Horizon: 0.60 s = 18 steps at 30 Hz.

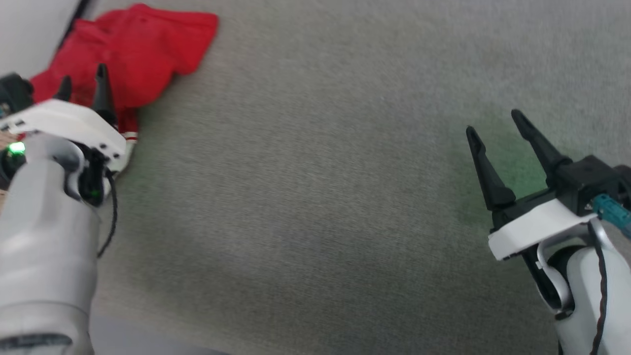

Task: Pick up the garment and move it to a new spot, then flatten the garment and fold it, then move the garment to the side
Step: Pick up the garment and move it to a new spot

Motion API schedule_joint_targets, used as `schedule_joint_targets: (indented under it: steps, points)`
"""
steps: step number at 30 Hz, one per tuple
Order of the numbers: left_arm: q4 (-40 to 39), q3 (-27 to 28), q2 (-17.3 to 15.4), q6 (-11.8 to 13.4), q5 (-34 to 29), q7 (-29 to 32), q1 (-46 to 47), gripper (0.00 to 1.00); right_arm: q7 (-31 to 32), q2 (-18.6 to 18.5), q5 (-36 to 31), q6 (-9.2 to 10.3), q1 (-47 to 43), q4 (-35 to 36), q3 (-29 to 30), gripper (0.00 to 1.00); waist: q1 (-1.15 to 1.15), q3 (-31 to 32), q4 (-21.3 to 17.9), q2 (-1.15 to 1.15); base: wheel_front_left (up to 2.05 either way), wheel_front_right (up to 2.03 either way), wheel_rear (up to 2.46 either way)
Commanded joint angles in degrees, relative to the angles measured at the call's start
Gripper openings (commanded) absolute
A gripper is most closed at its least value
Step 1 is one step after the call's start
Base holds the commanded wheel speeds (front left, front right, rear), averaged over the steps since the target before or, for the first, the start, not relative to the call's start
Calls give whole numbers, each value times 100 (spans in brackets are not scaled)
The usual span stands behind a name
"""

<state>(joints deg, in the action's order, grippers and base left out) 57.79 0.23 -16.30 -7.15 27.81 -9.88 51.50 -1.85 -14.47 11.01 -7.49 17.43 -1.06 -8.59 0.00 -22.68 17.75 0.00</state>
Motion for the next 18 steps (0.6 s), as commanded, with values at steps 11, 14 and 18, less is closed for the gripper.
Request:
schedule_joint_targets:
  steps: [11, 14, 18]
  points:
    - [1295, -48, -486, -6, 247, 951, 1032, 100, 161, -112, -52, -1, 178, 437, -24, 100, 0, -731, -627, 0, 0, 0, 0]
    - [1489, -37, -534, 142, 303, 1597, 1106, 100, 206, -133, -55, -1, 153, 562, 0, 100, 0, -807, -712, 0, 0, 0, 0]
    - [1648, -96, -467, 420, 362, 2762, 1017, 100, 282, -145, -46, -1, 127, 726, 12, 100, 0, -888, -789, 0, 0, 0, 0]
